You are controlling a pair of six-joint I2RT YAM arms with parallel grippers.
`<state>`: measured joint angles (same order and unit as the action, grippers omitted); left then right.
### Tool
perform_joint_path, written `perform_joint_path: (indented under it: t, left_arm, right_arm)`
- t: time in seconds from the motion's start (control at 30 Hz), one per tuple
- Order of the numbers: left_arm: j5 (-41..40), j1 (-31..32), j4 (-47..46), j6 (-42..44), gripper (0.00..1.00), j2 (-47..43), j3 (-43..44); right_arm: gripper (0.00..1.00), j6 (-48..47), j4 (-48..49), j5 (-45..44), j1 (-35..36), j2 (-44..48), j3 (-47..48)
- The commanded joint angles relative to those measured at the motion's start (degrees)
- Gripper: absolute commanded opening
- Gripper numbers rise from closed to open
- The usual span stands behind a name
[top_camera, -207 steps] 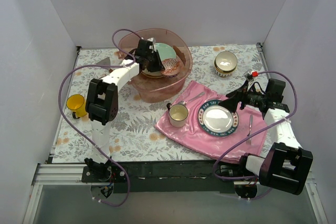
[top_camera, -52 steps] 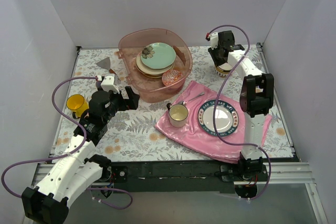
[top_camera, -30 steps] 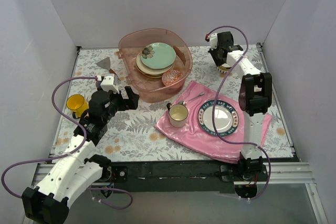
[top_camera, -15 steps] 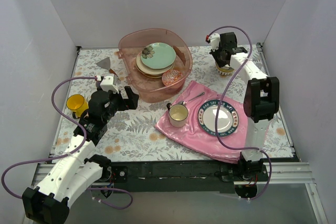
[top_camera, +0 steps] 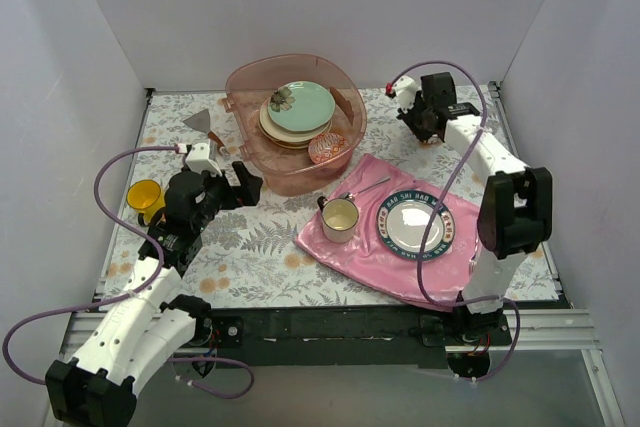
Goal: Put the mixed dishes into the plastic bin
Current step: Pick up the bowl from the center of the board.
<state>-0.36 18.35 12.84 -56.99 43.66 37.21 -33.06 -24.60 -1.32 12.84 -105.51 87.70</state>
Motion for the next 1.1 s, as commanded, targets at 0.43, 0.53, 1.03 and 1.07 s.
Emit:
perform_joint_path:
  t: [0.43,0.53,1.03,1.07]
  left_arm:
    - [34.36,-0.16,-20.83,-35.17,0.98,7.83,-1.71]
    - [30.36,4.22,-20.93,-37.13,0.98,9.42,0.23]
    - [-1.28,30.86,-6.38,-46.53,0.98,34.72,23.68]
    - [-3.22,31.48,-4.34,-47.07,0.98,36.22,27.79]
  right_arm:
    - [0.01,-33.28,-9.91,16.44,6.84,38.27,-25.12]
    - [0.01,-38.02,-13.53,16.79,7.29,41.70,-25.65]
    - [0.01,-53.16,-27.34,22.76,8.60,49.96,-27.76]
    - [0.01,-53.16,-27.52,22.85,8.69,50.05,-27.85]
